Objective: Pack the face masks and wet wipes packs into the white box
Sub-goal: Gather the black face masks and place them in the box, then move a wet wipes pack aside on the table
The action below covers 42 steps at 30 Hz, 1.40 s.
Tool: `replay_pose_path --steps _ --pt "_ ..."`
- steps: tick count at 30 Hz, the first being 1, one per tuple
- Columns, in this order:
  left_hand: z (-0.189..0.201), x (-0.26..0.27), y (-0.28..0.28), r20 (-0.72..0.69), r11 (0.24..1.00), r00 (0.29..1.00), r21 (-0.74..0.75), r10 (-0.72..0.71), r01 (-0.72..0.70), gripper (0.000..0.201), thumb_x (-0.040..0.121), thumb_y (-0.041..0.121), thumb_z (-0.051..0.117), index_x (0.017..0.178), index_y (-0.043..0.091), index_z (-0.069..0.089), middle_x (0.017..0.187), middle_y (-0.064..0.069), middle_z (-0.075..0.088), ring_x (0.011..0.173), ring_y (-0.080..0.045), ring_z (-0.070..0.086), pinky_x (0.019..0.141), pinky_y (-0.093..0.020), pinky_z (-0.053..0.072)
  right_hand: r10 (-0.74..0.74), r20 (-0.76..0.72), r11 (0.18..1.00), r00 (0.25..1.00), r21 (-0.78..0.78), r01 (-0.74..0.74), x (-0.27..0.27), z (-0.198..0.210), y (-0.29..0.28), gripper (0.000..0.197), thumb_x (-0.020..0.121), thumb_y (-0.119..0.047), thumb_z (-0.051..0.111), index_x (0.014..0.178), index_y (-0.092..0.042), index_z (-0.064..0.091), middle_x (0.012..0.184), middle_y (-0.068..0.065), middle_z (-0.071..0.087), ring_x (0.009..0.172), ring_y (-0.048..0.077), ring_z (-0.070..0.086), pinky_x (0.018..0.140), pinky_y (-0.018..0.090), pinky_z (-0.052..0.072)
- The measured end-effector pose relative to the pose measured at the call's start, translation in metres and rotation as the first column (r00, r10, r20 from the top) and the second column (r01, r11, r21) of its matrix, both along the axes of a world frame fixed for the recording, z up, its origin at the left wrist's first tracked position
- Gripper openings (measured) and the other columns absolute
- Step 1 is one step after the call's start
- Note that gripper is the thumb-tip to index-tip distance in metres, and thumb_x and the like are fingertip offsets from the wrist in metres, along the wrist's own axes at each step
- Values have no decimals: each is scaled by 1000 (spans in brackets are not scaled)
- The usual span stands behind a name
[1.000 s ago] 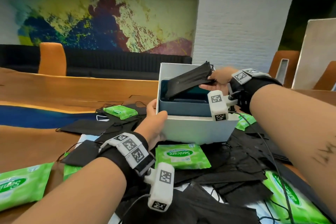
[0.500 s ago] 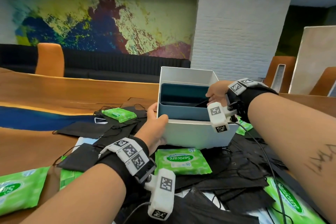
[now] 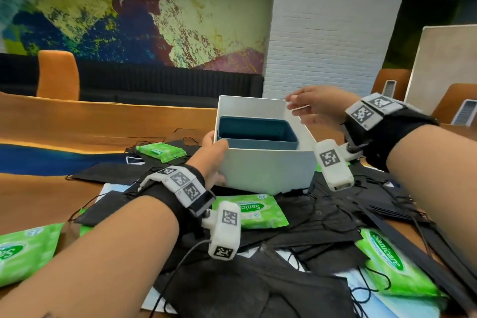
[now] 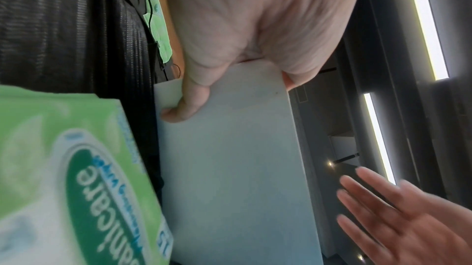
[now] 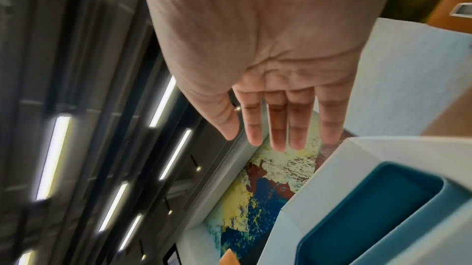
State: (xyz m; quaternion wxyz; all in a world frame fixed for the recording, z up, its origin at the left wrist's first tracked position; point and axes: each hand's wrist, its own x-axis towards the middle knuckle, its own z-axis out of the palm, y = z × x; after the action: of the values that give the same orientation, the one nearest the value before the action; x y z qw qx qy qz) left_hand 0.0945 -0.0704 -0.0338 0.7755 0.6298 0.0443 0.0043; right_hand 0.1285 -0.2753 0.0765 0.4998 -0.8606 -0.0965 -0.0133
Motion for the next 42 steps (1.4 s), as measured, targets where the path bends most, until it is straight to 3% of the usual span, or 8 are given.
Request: replay_pose_path --steps 5,9,13,16,20,23,31,42 --pt "13 17 5 -86 995 996 100 7 2 39 89 20 36 128 19 42 115 -13 54 102 -34 56 68 -51 52 86 68 990 994 -122 -77 -40 -12 -18 18 96 -14 50 110 -12 61 102 3 63 91 11 58 74 24 45" --pt "15 23 7 -113 979 992 203 55 -32 52 89 27 43 139 13 39 131 -16 50 122 -44 47 94 -63 43 130 -21 984 991 -121 -131 -57 -27 -32 15 96 -11 49 107 -10 59 92 1 63 80 9 58 70 23 46" --pt "6 8 9 -134 969 990 246 46 -11 53 95 45 49 137 14 42 130 -4 52 110 -26 53 75 -43 54 163 -150 942 975 -269 -199 -66 -45 -42 15 96 -15 50 109 -11 58 94 2 64 82 13 59 70 24 47" --pt "-3 -6 19 -115 895 987 444 110 -48 64 93 44 53 145 13 30 143 -5 39 125 -27 41 93 -44 45 171 -278 897 945 -354 -266 -71 -62 -41 12 96 -19 52 105 -14 57 95 2 64 81 14 60 69 22 49" --pt "-10 -28 25 -185 770 980 636 78 59 54 94 37 55 137 8 38 110 -10 50 94 -21 52 76 -33 49 119 -392 890 912 -366 -273 -74 -90 -28 20 95 -22 53 109 -8 55 94 5 61 74 13 57 63 21 49" --pt "-14 -44 26 -322 725 946 657 22 206 55 95 36 55 138 6 37 97 -11 51 77 -19 52 64 -28 50 86 -435 924 896 -303 -235 -72 -110 -15 38 96 -23 52 123 4 50 90 7 57 71 14 55 64 24 49" --pt "-23 -48 18 -414 817 910 524 -2 240 60 94 38 56 141 8 33 115 -19 50 99 -29 54 82 -37 50 -50 -486 982 872 -181 -45 -60 -131 9 46 96 -27 52 128 5 45 124 20 54 94 24 56 80 31 51" --pt "-39 -37 15 -409 752 913 600 -5 273 29 94 30 56 117 12 55 79 0 49 62 -8 43 52 -19 38 -54 -482 998 874 -51 33 -41 -157 14 30 90 -12 62 114 4 53 91 12 45 71 21 55 60 28 56"
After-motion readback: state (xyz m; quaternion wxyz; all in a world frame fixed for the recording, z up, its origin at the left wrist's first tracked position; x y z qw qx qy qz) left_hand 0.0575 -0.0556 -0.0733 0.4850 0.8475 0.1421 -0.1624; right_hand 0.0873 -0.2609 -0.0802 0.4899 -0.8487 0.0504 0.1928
